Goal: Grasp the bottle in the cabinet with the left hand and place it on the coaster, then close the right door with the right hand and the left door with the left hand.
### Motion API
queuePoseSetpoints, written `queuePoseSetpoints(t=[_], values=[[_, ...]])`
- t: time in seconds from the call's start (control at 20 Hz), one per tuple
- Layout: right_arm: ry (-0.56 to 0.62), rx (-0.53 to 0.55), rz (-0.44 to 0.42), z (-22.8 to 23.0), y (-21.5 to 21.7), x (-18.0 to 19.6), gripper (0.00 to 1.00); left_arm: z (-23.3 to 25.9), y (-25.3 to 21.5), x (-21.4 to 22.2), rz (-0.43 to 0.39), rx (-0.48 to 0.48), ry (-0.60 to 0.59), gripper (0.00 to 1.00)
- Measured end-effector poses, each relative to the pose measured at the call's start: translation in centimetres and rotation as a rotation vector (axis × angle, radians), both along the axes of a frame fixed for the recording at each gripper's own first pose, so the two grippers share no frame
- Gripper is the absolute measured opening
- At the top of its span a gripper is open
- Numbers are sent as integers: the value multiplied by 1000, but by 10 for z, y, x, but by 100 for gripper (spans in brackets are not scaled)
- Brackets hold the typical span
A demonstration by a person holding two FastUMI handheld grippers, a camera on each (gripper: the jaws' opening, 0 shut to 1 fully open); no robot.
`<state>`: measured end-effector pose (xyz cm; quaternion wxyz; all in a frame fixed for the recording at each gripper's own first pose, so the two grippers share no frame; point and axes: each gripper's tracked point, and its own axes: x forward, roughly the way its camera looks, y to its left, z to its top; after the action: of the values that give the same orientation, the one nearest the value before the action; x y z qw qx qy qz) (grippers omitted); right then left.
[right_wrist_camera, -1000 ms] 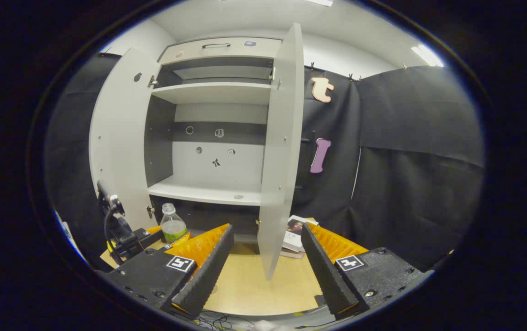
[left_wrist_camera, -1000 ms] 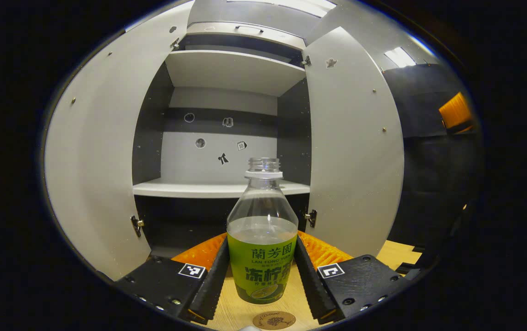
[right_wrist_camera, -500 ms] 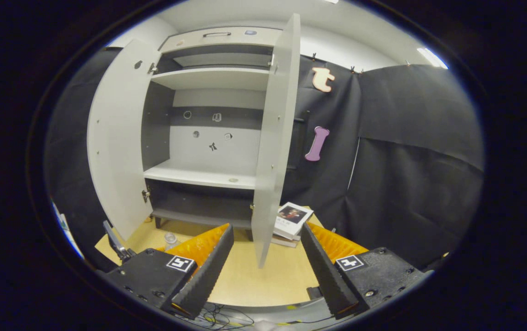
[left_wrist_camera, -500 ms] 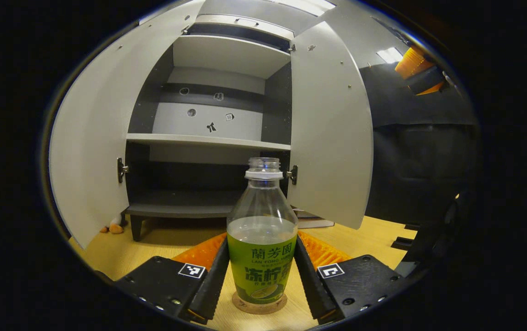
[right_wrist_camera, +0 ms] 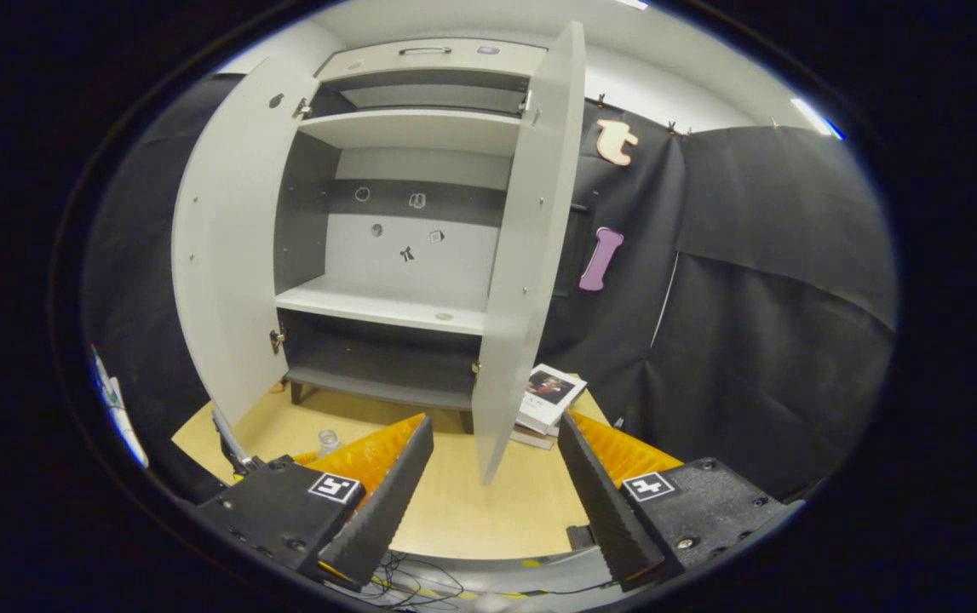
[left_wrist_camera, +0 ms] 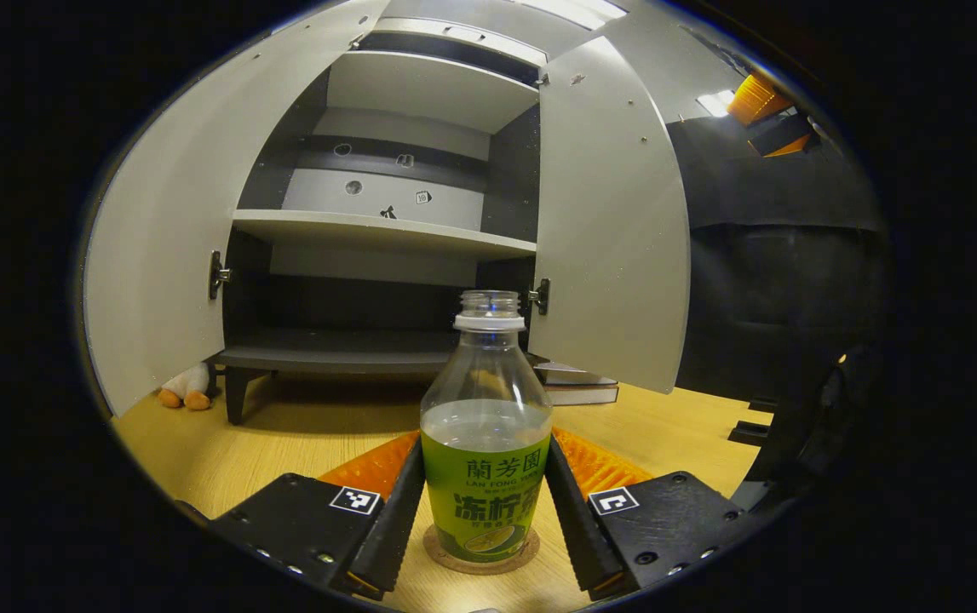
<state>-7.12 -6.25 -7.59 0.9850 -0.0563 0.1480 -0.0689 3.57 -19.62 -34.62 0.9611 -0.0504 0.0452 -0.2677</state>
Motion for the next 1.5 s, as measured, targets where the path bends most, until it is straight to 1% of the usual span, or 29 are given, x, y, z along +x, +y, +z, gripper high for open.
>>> queuePoseSetpoints(t=[0.2, 0.25, 0.3, 0.4, 0.45, 0.55, 0.65, 0.8, 0.95, 1.0, 1.05, 1.15, 1.2, 1.3, 1.35, 1.4, 1.5], values=[[2, 0, 4, -1, 1, -1, 97, -4, 2, -3, -1, 14, -13, 76], [5, 0, 4, -1, 2, -1, 97, -8, 0, -4, -8, 20, 0, 76], [8, 0, 5, -2, 2, -1, 97, -10, 0, -4, -7, 32, 7, 78], [13, 1, 7, -3, 3, -2, 97, -8, 1, -4, -11, 54, -1, 86], [13, 3, 6, -4, 2, -3, 97, -4, 1, -3, -10, 64, -16, 93], [9, 5, 4, -2, 2, -4, 97, 7, 4, -1, 0, 81, -38, 94], [-1, 10, 0, 0, 0, -4, 98, 30, 9, 3, 24, 78, -61, 94], [-21, 19, -4, 6, -2, -5, 97, 75, 18, 10, 71, 45, -89, 94], [-42, 39, -7, 12, -2, -4, 97, 119, 30, 8, 113, 31, -91, 94], [-52, 48, -4, 15, 0, -3, 98, 133, 35, 8, 133, 33, -91, 97], [-63, 54, -2, 18, 1, -3, 97, 148, 42, 8, 149, 32, -94, 94], [-88, 69, 7, 25, 5, -1, 95, 176, 54, 6, 174, 38, -94, 94], [-102, 79, 14, 28, 8, 1, 97, 188, 61, 4, 189, 43, -87, 94], [-126, 89, 25, 34, 11, 3, 97, 211, 80, -1, 216, 41, -62, 94], [-135, 90, 27, 34, 12, 3, 97, 222, 91, -4, 227, 30, -48, 97], [-146, 91, 29, 36, 12, 4, 97, 233, 103, -8, 241, 25, -36, 94], [-167, 95, 30, 37, 11, 4, 98, 250, 133, -16, 292, 44, -23, 94]])
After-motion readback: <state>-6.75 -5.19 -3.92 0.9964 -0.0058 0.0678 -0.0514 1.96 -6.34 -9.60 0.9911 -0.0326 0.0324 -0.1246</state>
